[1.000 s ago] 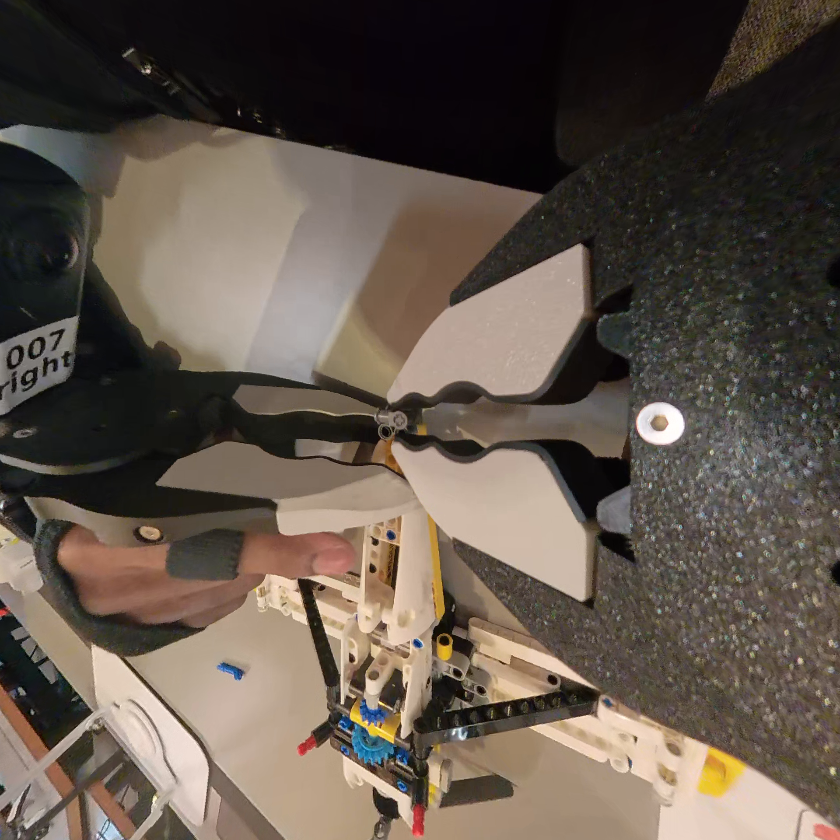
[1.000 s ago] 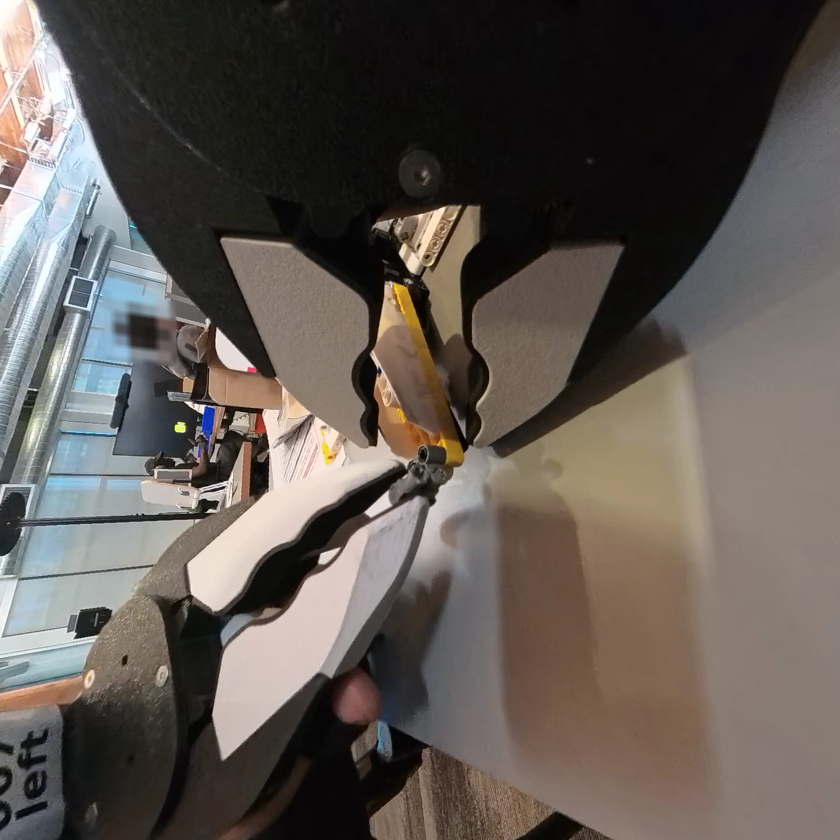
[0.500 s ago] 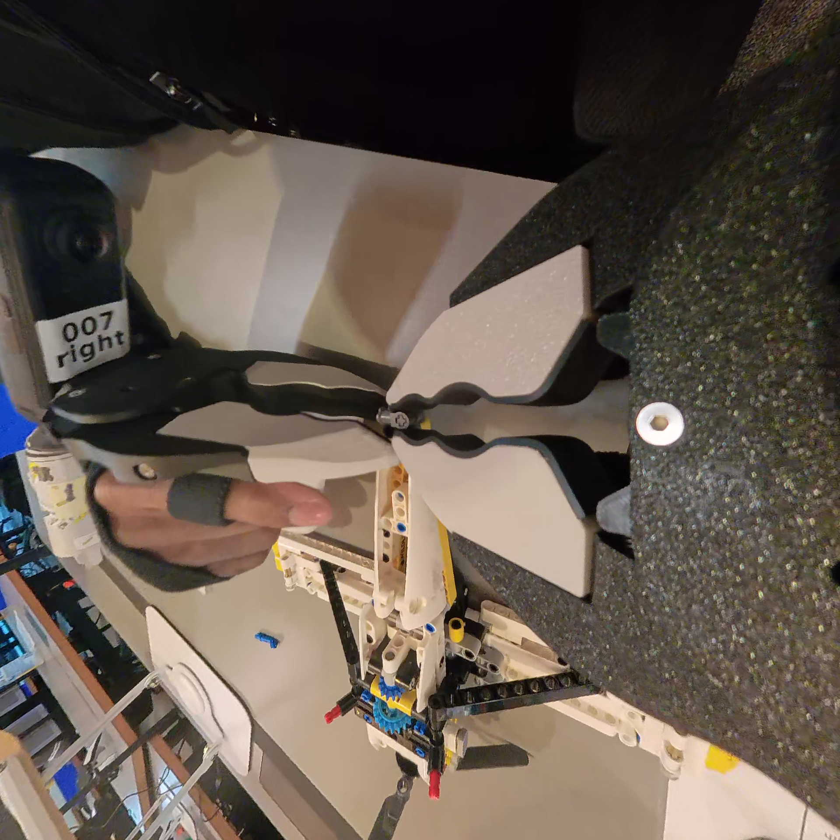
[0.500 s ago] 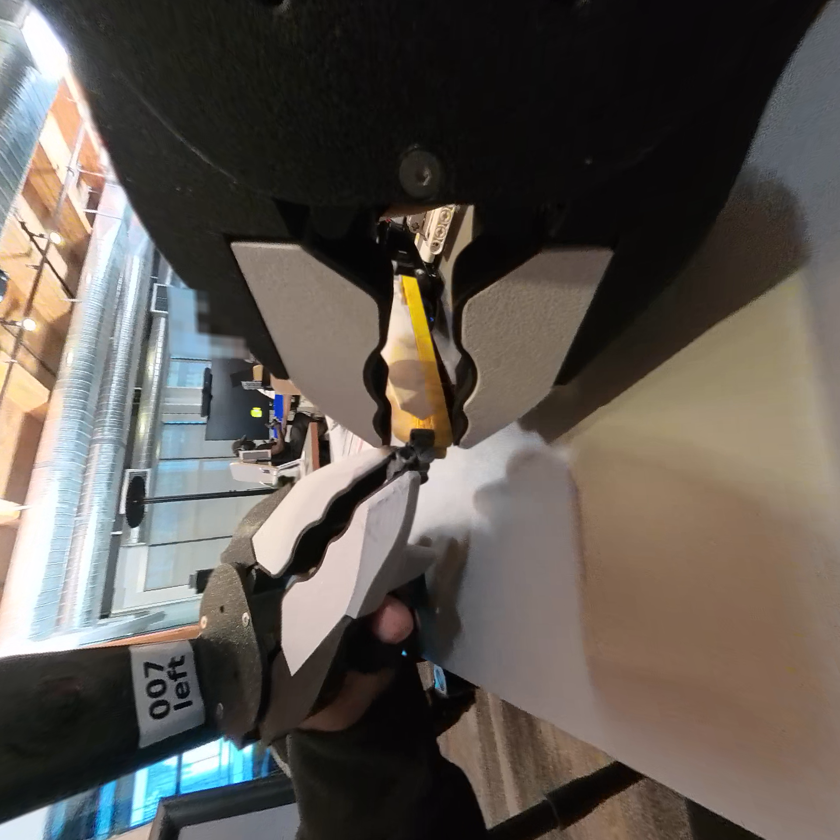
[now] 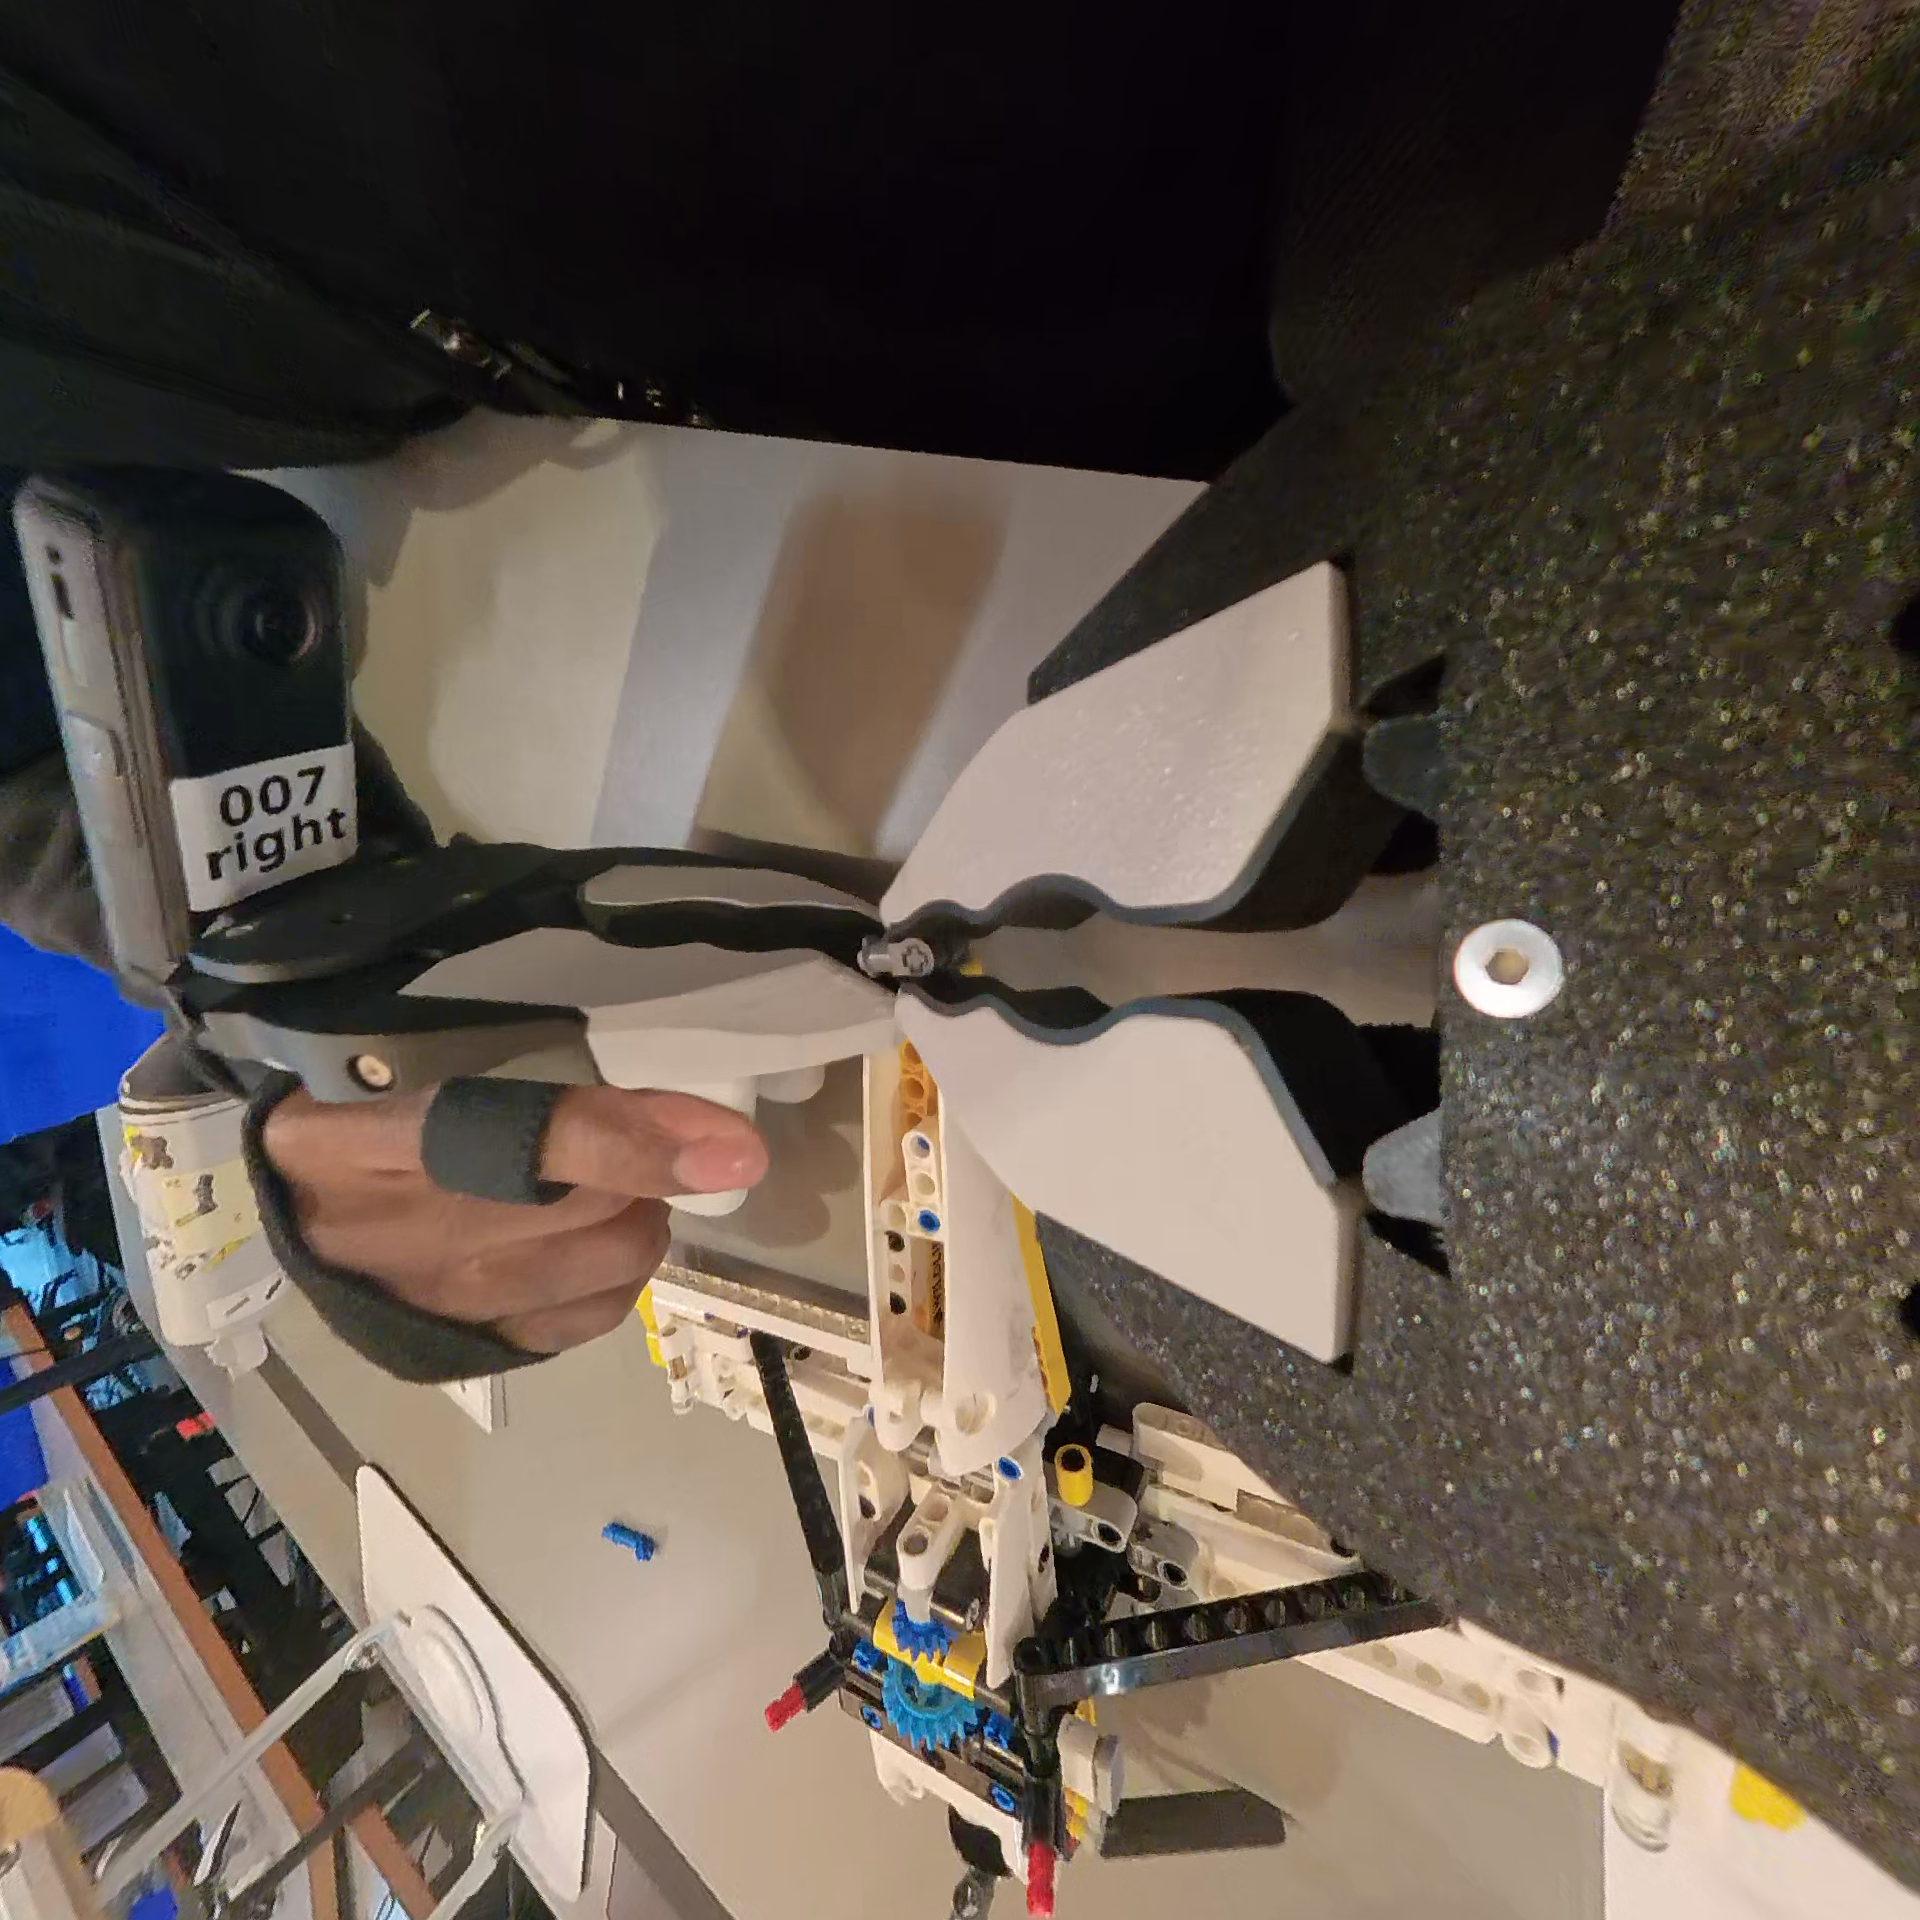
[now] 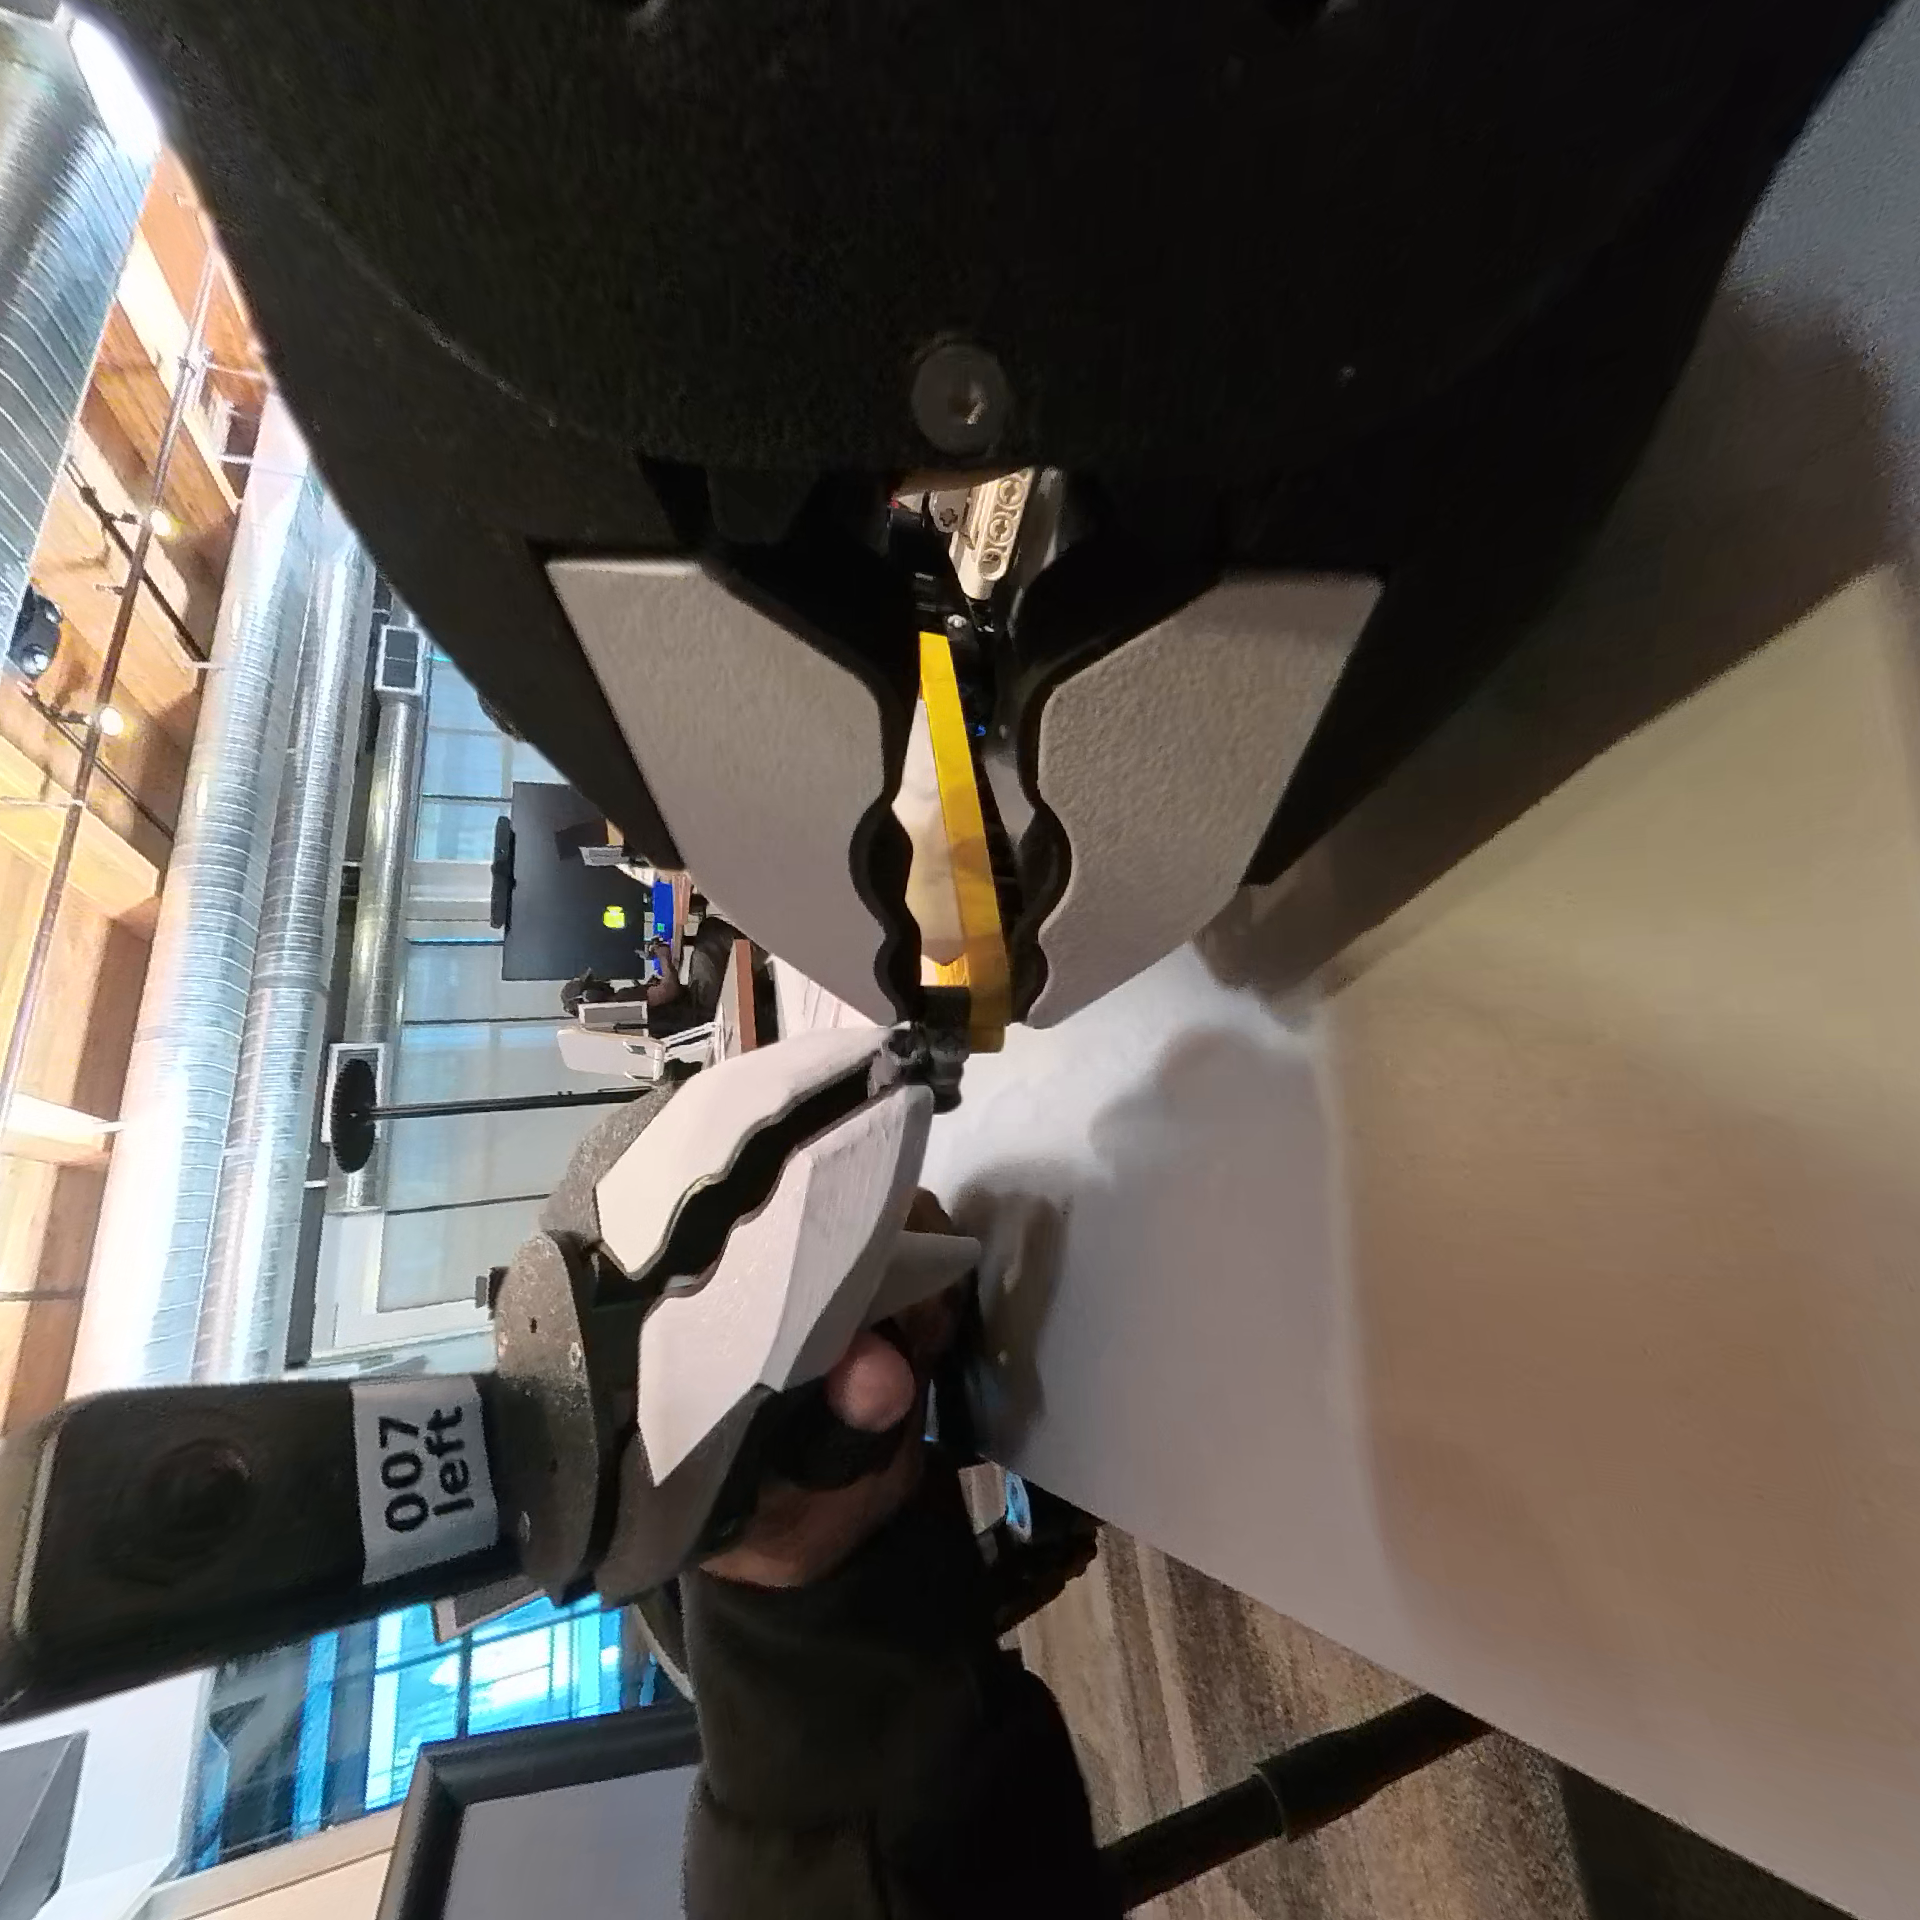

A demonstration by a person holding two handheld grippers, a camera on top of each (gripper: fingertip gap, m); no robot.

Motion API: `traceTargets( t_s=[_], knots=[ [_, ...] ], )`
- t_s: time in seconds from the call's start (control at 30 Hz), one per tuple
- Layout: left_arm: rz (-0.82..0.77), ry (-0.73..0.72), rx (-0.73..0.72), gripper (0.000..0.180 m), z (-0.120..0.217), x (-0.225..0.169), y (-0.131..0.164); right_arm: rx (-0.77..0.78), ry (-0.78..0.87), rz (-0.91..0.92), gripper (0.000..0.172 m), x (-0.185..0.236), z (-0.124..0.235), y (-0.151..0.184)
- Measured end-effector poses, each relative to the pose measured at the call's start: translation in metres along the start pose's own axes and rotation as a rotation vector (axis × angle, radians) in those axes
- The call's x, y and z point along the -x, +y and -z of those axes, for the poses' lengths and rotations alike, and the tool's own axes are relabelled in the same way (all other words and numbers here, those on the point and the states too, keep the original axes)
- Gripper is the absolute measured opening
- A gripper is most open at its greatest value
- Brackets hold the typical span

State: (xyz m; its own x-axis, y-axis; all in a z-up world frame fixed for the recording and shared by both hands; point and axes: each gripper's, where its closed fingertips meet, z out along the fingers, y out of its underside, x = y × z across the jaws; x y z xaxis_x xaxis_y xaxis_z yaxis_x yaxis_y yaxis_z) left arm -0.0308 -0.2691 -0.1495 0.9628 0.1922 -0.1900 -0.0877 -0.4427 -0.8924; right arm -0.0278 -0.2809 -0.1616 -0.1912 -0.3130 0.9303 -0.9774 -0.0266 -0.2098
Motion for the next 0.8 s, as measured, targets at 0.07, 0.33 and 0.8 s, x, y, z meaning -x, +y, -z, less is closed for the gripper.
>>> traceTargets(
  t_s=[0.07,0.33,0.8],
  knots=[
    [-0.011,0.01,0.005,0.007,0.0,-0.001,0.001,-0.001,-0.002,0.006,0.016,0.001,0.0,0.0],
    [-0.003,0.039,0.019,0.007,0.0,-0.003,0.003,-0.007,-0.001,-0.007,0.016,0.003,0.001,-0.001],
    [0.027,0.014,0.02,0.007,0.022,0.008,0.005,0.036,-0.01,-0.026,0.016,0.012,0.016,0.016]
  ],
)
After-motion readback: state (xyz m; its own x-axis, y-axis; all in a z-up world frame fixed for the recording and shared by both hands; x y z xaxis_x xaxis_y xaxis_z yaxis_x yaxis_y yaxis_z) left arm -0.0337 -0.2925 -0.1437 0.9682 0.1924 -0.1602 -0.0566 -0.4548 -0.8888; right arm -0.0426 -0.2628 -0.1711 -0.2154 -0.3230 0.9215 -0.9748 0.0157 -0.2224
